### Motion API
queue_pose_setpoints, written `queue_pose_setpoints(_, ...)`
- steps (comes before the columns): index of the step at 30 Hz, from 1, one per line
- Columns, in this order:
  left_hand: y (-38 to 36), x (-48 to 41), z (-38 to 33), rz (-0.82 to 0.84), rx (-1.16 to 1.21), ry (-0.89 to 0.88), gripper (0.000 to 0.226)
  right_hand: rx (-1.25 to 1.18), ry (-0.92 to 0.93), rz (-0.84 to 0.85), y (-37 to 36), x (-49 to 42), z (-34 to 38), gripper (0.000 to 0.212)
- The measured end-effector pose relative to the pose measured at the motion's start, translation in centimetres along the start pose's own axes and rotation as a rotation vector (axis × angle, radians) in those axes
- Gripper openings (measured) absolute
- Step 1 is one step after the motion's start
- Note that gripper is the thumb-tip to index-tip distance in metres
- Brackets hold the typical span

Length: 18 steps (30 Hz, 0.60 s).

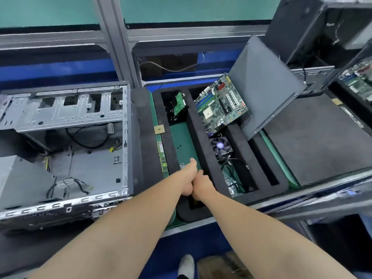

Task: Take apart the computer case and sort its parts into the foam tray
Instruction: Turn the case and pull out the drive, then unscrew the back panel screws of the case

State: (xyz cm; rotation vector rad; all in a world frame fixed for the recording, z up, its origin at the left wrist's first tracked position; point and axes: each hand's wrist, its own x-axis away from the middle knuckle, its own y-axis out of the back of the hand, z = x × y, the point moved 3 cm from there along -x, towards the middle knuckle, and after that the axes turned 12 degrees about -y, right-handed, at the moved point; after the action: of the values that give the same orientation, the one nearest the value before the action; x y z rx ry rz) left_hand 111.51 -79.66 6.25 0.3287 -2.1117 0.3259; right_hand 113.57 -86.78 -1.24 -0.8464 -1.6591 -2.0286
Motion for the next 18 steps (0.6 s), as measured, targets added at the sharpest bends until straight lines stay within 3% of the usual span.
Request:
queue_pose_setpoints(5, 0.4, -1.1, 0.0, -0.032, 0.004, -0.039, 0.078, -0.125, -0.050, 0.006, 0.1, 0.6, 0.0, 0.074)
queue_pose_setpoints(8, 0.2, -0.1, -1.5, -0.060, -0.136, -0.129, 0.066, -0.224, 0.001, 0.002, 1.5, 1.1, 0.4, 0.053)
queue_pose_setpoints(10, 0.2, 0.7, -3.1, -0.089, -0.254, -0.246, 0.059, -0.288, 0.063, -0.026, 3.0, 1.8, 1.2, 0.035)
queue_pose_setpoints(15, 2.3, 4.4, -8.2, -0.144, -0.348, -0.634, 0.014, -0.664, 0.179, -0.181, 8.0, 5.6, 5.0, 0.027)
queue_pose_setpoints(18, 5.7, 7.9, -11.1, -0.168, -0.332, -0.846, 0.020, -0.843, 0.262, -0.199, 10.6, 8.3, 8.4, 0.024)
